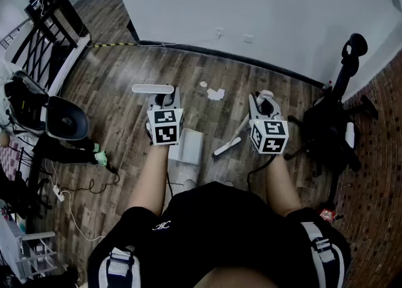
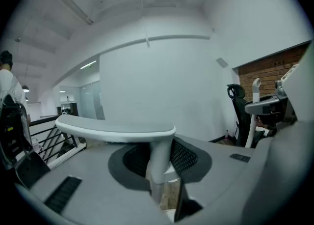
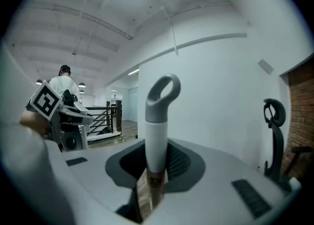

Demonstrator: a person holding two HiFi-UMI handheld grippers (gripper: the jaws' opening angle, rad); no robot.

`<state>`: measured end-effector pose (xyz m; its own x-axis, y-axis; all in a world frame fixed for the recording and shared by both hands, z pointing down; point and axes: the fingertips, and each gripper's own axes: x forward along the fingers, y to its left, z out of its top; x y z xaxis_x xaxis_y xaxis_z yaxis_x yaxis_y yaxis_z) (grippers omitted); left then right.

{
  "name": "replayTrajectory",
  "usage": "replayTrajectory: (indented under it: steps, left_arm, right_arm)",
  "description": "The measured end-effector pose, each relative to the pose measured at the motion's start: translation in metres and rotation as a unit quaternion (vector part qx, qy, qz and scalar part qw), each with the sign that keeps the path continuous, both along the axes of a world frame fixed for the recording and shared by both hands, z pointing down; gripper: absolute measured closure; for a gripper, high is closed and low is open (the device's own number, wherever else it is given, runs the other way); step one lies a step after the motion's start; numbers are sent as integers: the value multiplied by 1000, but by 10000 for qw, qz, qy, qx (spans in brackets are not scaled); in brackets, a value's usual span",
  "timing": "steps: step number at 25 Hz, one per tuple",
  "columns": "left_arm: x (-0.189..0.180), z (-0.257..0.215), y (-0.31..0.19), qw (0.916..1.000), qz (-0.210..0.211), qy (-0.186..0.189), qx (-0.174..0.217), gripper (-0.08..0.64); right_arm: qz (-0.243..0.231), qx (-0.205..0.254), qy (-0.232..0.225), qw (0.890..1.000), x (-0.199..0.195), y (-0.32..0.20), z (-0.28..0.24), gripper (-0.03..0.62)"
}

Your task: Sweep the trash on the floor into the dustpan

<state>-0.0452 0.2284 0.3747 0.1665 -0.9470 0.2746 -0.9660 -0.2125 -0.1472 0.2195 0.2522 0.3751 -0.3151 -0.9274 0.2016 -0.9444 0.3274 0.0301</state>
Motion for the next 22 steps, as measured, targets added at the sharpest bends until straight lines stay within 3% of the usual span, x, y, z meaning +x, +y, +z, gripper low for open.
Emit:
replayTrajectory:
  steps: [10,22]
  left_arm:
    - [-7,8,6,9998,54,116,-124,462]
    - [-29,33,-13,9978,546,279,-243,462]
  right_arm:
    - [22,-212,11,9998,-2,16,10,509]
    - [407,-164,372,9983,-27,3,3,510]
